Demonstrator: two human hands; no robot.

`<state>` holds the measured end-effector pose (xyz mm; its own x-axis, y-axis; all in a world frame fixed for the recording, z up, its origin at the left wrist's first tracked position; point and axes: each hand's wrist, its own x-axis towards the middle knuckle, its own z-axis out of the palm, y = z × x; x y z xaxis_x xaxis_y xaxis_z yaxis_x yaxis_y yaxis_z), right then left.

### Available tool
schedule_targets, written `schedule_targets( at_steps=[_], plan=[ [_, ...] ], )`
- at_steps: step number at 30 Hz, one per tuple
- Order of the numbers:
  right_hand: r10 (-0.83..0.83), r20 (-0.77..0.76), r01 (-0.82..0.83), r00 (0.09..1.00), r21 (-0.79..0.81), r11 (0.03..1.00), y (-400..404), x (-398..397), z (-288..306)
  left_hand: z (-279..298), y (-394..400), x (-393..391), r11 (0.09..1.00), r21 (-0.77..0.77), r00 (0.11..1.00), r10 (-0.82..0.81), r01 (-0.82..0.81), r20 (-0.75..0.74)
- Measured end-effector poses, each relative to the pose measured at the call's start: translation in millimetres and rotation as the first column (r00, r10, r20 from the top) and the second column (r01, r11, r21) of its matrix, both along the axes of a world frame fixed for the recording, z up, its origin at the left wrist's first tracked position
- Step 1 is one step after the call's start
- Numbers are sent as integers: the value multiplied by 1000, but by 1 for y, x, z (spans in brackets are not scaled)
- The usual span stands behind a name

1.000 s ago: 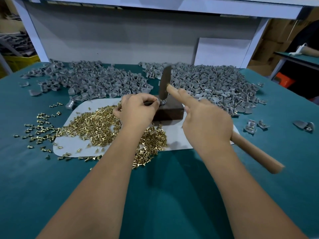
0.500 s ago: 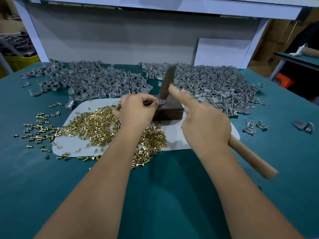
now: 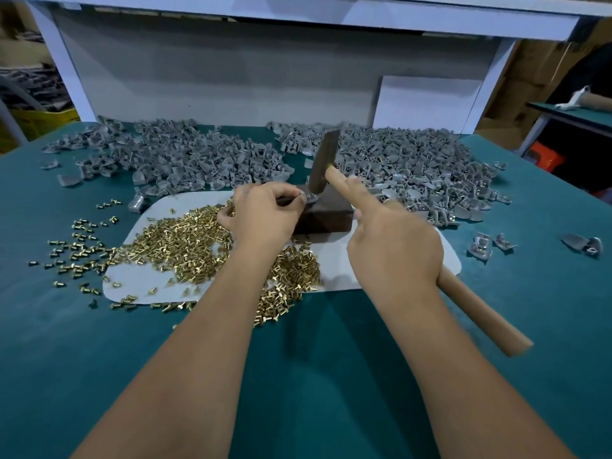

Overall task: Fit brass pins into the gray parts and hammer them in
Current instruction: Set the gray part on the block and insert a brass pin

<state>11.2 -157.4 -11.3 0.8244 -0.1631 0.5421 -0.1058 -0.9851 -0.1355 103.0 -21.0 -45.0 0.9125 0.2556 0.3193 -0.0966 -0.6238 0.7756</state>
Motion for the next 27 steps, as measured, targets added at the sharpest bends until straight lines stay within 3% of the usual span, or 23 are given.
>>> schedule_targets(
  at_steps=[11,14,18,21,25,27],
  plan=[
    [8,91,-12,996,34,999,6,-1,1,-1,-2,2,1000,-11,1000,-3,3,2],
    [14,31,-14,999,8,1000,4,2,-3,-2,0,2,999,-34,1000,-10,10,3],
    [9,99,-15,995,54,998,3,0,-2,-1,-1,1,1000,-10,1000,-13,13,0],
    [7,16,-7,1000,13,1000,1,3,-5,-2,-1,1,1000,-9,1000,-1,1,2],
    [14,81,-16,997,26,1000,9,0,-2,-2,-2,3,1000,-22,1000,3,-3,5],
    [21,37,-20,999,-21,1000,9,3,-4,-2,-2,2,999,-41,1000,1,0,17]
  ],
)
